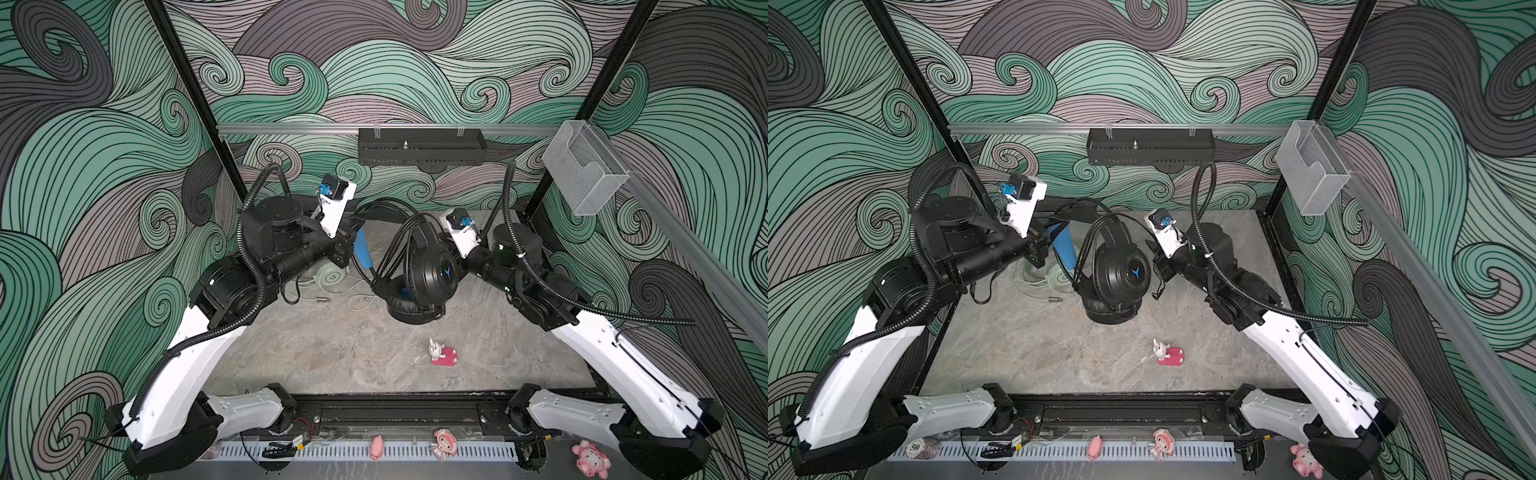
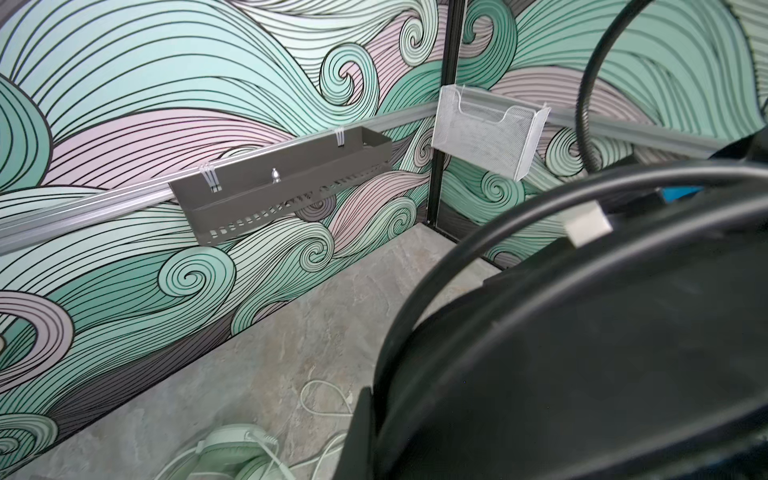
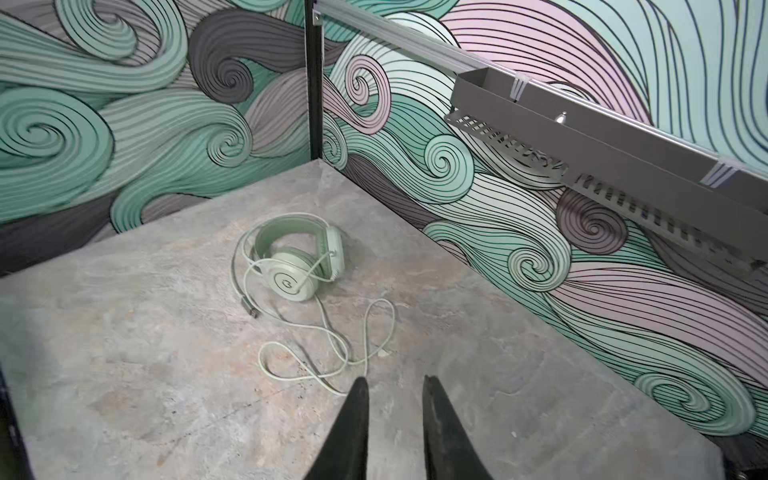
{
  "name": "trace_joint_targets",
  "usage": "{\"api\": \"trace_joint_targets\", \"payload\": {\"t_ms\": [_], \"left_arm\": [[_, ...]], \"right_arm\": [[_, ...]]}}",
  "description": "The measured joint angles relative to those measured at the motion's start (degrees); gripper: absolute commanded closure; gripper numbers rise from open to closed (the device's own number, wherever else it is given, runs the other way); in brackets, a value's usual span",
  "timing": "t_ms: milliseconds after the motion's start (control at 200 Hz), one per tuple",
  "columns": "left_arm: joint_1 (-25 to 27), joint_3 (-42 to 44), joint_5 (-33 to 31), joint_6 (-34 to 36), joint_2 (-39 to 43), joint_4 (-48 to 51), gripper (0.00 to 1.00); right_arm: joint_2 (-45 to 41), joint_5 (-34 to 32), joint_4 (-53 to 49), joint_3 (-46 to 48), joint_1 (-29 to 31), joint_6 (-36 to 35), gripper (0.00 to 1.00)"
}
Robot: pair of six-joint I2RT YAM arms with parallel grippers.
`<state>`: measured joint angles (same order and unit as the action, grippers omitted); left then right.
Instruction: Wrap the headphones
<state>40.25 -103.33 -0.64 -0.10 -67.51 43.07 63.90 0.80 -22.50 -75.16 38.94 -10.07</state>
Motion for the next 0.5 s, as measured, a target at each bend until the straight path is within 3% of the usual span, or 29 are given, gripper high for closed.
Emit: {"api": "trace_joint_targets", "payload": {"t_ms": [500], "left_arm": [[0.00,-2.62,3.76,-5.07,-1.42,-0.85,1.00]], "right_arm": [[-1.09,14.08,12.26,11.61,-6.40,14.36,0.59]]}}
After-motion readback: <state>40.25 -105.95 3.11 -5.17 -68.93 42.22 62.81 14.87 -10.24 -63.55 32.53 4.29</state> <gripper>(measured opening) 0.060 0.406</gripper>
